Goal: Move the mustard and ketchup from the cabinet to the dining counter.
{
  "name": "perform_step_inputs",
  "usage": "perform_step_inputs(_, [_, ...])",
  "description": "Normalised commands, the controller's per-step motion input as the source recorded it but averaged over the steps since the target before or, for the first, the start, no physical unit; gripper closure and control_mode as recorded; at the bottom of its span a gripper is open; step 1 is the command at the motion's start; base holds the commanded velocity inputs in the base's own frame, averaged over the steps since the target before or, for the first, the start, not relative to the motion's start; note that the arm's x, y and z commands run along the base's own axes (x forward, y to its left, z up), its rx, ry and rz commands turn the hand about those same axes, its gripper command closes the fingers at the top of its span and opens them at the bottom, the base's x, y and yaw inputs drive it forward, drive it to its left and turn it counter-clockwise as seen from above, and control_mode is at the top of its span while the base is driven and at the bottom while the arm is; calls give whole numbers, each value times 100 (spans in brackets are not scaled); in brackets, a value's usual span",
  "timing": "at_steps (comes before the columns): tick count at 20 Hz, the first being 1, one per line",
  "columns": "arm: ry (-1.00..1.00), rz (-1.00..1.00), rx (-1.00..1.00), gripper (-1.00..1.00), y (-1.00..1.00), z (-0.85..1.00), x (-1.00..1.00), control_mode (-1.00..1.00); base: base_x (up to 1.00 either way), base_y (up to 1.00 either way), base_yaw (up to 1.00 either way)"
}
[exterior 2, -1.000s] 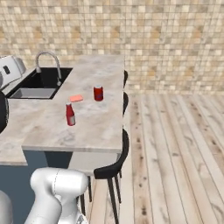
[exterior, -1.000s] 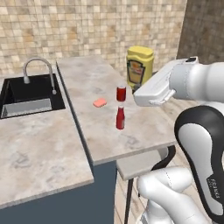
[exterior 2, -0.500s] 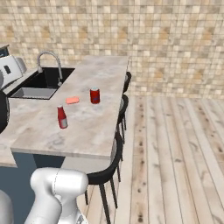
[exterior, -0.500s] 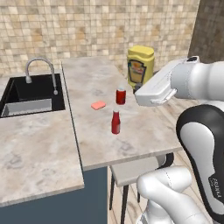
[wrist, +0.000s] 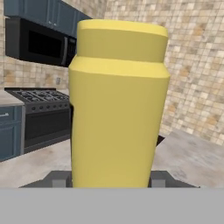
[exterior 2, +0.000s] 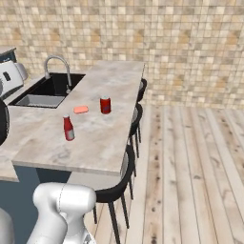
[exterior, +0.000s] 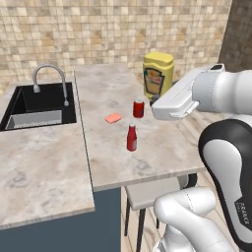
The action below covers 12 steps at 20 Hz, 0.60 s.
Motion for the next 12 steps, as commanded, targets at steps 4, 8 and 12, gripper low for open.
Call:
perform_step_inputs(4, [0, 0, 0, 100, 0, 0, 0, 100, 17, -1, 0])
perform_step_inputs(8, [0, 0, 0, 100, 0, 0, 0, 100, 0, 0, 0])
perform_step_inputs(12, [0, 0, 0, 100, 0, 0, 0, 100, 0, 0, 0])
